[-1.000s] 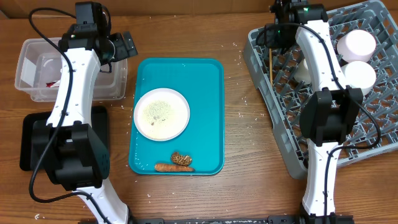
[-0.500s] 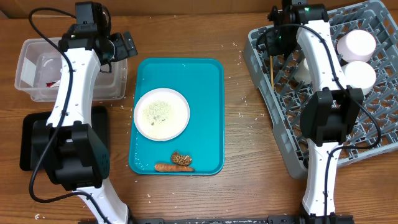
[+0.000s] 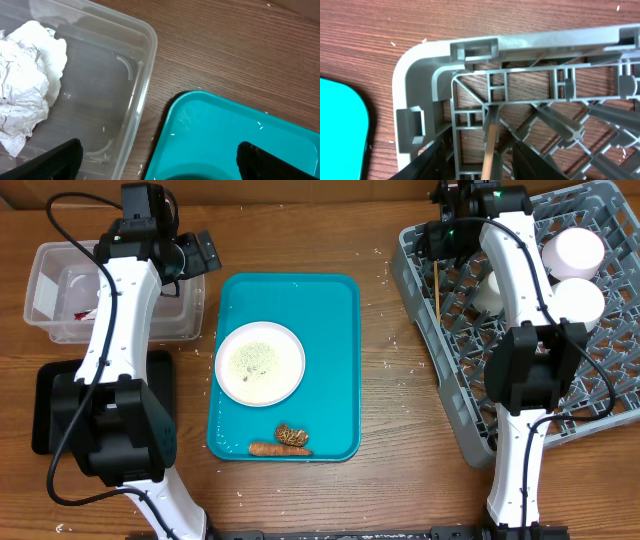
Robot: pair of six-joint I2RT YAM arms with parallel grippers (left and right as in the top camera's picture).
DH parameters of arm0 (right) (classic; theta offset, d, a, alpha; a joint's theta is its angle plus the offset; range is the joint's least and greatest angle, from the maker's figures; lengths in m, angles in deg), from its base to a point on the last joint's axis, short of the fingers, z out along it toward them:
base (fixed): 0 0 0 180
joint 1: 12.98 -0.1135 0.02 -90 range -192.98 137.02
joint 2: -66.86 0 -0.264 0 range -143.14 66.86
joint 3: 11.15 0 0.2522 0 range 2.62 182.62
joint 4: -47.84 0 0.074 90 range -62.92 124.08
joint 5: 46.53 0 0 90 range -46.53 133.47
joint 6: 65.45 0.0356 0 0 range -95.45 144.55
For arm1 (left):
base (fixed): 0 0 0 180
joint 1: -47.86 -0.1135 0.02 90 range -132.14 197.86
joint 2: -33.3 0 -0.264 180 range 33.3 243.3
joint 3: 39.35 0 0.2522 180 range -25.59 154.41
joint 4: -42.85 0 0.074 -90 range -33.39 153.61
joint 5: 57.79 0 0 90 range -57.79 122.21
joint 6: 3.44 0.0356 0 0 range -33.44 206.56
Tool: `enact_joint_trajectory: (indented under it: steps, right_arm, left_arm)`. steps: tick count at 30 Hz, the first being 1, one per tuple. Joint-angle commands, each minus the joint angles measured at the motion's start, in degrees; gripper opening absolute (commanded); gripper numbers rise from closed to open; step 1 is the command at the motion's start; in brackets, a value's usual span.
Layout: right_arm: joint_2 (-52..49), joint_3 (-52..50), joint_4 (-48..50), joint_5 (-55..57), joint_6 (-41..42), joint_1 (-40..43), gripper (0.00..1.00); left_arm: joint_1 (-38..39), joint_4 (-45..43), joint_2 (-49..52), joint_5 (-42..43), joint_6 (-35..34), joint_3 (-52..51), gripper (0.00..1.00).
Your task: Sort waste into correct bins and load items into the dishwasher
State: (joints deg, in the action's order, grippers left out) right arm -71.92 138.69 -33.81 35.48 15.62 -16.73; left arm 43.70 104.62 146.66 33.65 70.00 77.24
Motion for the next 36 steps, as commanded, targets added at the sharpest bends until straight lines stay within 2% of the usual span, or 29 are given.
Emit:
enact_joint_trajectory:
  steps: [1, 4, 7, 14, 18, 21, 23, 29, 36]
  right_arm:
    - [2.1, 1.1, 1.1, -3.9, 0.1, 0.4, 0.45]
    - [1.7, 1.1, 1.5, -5.7, 0.1, 0.3, 0.45]
    - [1.6, 1.1, 1.2, -5.9, 0.1, 0.2, 0.39]
    - [1.5, 1.1, 0.3, -9.9, 0.1, 0.2, 0.38]
    - [1.5, 1.3, 2.1, -6.5, 0.3, 0.4, 0.30]
    - [1.5, 1.3, 4.0, -2.7, 1.8, 0.6, 0.31]
    - [1.5, 1.3, 4.4, -1.3, 1.8, 0.6, 0.35]
    - [1.0, 1.1, 4.5, -1.0, 1.8, 0.6, 0.41]
    - [-1.3, 1.1, 4.2, -1.1, 1.9, 0.6, 0.41]
  left_arm:
    - [0.2, -0.1, -1.3, -0.2, -0.8, 0.1, 1.00]
    - [0.2, -0.1, -1.3, -0.2, -0.8, 0.1, 1.00]
    - [0.2, 0.0, -1.3, -0.2, -0.8, 0.1, 1.00]
    - [0.2, -0.1, -1.3, -0.2, -0.8, 0.1, 1.00]
    - [0.2, 0.0, -1.3, -0.2, -0.8, 0.1, 1.00]
    - [0.2, -0.1, -1.3, -0.2, -0.8, 0.1, 1.00]
    - [0.2, 0.0, -1.3, -0.2, -0.8, 0.1, 1.00]
    - [0.2, 0.0, -1.3, -0.2, -0.8, 0.1, 1.00]
    - [0.2, 0.0, -1.3, -0.2, -0.8, 0.1, 1.00]
